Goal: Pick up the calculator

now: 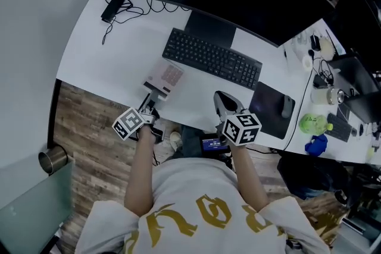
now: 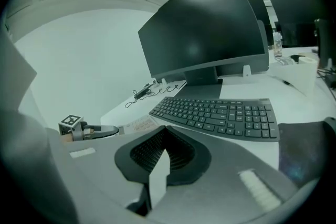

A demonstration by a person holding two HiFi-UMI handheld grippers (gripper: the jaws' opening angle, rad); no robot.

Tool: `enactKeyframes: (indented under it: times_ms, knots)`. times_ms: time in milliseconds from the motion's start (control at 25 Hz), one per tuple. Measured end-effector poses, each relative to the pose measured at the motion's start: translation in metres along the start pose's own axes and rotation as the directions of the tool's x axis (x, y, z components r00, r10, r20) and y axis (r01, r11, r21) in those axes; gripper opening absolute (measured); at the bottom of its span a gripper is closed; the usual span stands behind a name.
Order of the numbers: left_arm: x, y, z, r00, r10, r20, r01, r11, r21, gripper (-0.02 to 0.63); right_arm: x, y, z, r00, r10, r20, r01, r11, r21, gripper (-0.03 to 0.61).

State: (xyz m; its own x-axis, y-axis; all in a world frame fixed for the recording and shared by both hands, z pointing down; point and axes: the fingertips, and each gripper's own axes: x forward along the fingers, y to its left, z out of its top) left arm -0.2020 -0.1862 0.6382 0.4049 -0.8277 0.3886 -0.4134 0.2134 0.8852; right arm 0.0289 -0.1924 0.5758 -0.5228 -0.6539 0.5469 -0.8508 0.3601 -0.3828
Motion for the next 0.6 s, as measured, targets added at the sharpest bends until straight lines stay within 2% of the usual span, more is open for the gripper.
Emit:
enactKeyframes:
  times_ms: [320, 600]
  knots:
    - [0.017, 0.004, -0.001, 1.000, -0.005, 0.011, 0.006, 0.995, -0.104, 0.267, 0.017, -0.020, -0.008, 0.999, -0.002, -0.048, 0.004, 0.999, 0.035, 0.021]
    - [0.025, 0.011, 0.003, 1.000, 0.019, 0.023, -0.016, 0.989, -0.146, 0.228, 0.021, -0.032, -0.008, 0.998, -0.009, -0.063, 0.012, 0.999, 0.044, 0.021]
